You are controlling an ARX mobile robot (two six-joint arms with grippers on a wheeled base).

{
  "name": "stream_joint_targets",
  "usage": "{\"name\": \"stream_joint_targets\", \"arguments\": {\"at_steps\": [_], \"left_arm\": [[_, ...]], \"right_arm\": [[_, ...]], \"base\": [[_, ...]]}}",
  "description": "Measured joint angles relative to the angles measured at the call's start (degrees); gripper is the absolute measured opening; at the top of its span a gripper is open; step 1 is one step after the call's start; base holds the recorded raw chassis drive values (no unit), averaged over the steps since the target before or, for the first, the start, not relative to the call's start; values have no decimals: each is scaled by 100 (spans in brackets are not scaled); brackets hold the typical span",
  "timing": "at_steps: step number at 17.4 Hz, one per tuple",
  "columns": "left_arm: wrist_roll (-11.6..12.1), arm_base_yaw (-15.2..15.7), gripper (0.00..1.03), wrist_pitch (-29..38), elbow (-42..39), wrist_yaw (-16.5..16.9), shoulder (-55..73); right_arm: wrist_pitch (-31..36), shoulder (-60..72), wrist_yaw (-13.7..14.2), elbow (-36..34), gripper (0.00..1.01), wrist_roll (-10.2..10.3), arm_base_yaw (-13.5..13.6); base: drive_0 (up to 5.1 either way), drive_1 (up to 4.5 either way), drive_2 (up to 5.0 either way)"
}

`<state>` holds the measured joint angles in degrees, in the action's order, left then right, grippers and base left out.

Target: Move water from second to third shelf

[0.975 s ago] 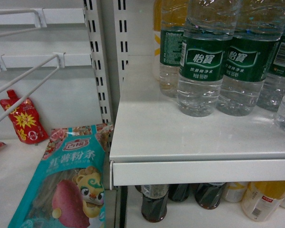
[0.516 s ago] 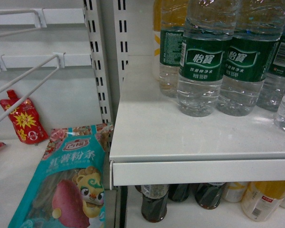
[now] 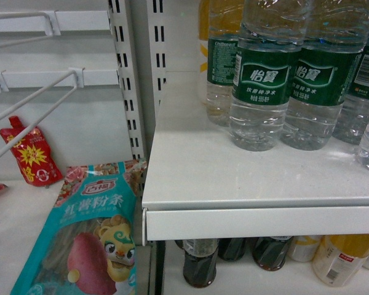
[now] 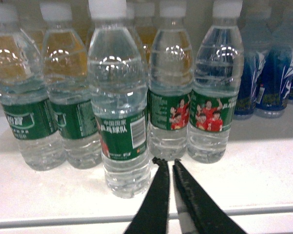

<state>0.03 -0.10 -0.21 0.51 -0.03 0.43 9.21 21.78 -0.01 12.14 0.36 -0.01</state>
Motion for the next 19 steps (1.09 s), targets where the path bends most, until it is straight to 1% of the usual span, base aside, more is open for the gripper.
{"name": "stream_joint_targets", "arguments": {"at_steps": [1,6,11,12,13,14,18,19], "left_arm": [[0,0,98,0,0,2,2],[0,0,98,0,0,2,2],[0,0,98,0,0,0,2],[0,0,98,0,0,2,2],[0,0,98,0,0,2,0],[-2,0,98,-2,0,-2,2],[0,0,98,2,0,4,0],[0,0,98,-2,0,-11,2]], "right_arm": [[11,-151,0,-190,2,-24,0],[-7,-675,0,-640,2,-22,0],[-129,-1043,-2,-872,2,-22,0],[-188,-1119,-2,-901,2,-22,0],[-804,-1528,-4,-909,2,-22,0],[-988,-1943,0,-999,2,-22,0],[-911,-2109,0,-1080,2,-22,0],[-1005,-2153,-2,-1143,2,-22,0]], "base": [[-486,255,255],[0,0,0],[0,0,0],[0,0,0],[0,0,0],[0,0,0],[0,0,0],[0,0,0]]}}
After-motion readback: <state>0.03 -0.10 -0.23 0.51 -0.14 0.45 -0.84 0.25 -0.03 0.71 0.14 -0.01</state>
